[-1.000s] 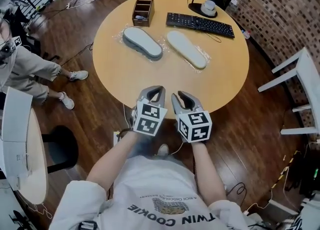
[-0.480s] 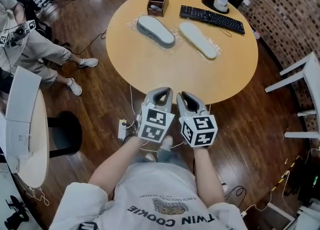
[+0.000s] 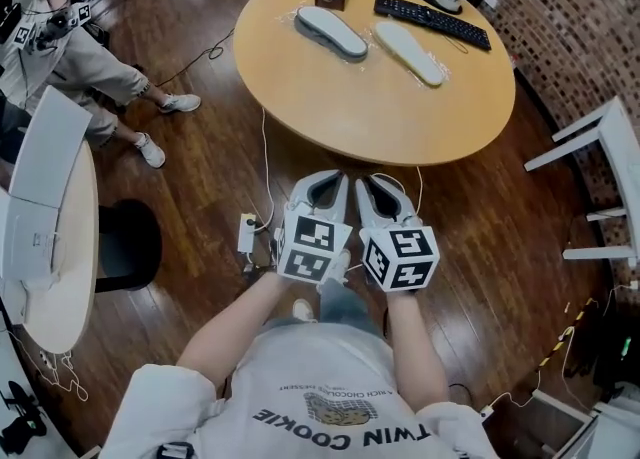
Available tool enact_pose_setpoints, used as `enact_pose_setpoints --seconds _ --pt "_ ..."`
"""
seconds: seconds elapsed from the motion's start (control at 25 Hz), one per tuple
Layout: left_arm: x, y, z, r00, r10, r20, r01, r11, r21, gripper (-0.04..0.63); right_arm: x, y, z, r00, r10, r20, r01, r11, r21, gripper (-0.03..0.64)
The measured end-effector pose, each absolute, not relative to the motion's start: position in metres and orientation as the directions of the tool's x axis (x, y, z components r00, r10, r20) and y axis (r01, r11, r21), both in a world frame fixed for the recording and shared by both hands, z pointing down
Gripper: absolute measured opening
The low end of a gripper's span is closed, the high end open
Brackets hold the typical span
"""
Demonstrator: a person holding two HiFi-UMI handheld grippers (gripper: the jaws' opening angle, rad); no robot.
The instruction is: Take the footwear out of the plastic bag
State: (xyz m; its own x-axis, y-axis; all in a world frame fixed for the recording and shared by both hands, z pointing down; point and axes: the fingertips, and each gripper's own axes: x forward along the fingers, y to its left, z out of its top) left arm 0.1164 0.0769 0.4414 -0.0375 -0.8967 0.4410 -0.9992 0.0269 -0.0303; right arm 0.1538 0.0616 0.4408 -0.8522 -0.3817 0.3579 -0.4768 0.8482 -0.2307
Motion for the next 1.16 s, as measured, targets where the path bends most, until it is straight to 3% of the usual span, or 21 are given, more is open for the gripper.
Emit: enact_pose_setpoints --seconds 0.44,1.16 --pt "0.153 0.169 0.425 0.006 -0.919 0.395 -1.000 -0.006 0.000 0.007 0.193 0.154 0.427 -0.819 -0.443 0.365 -0.530 0.828 -0.182 0.014" --pt "0.226 0.198 0.405 0.028 -0.930 0.365 -0.999 -0.034 -0.010 0.008 0.256 0.188 0.412 -0.824 -0.455 0.338 -0.530 0.830 -0.176 0.014"
